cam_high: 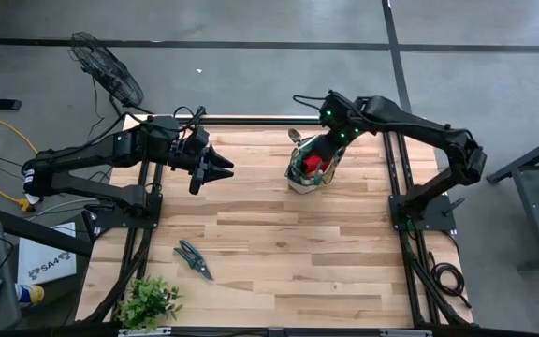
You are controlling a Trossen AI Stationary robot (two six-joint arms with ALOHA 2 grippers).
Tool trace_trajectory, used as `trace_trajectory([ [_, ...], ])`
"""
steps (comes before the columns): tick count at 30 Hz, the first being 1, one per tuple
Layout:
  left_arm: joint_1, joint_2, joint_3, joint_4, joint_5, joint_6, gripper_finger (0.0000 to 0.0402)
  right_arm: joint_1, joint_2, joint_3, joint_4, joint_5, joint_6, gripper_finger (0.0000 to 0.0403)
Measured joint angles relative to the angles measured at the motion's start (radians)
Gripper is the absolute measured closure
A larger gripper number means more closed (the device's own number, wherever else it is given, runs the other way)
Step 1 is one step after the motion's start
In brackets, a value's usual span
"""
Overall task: Pick & Place Garden tools in Gardening bag
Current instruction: Move the brown gardening bag to the center of the table
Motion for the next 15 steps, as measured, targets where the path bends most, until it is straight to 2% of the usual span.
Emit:
trace_trajectory([
  [4, 0.000, 0.000, 0.000, 0.000, 0.000, 0.000, 0.0249, 0.025, -0.027, 0.000, -0.052, 0.036, -0.003, 0.0401],
  [9, 0.000, 0.000, 0.000, -0.001, -0.011, 0.000, 0.0249, 0.017, -0.068, 0.000, -0.122, 0.170, 0.011, 0.0401],
  [15, 0.000, 0.000, 0.000, -0.004, -0.014, 0.000, 0.0249, -0.065, -0.122, -0.066, -0.088, 0.179, 0.040, 0.0401],
])
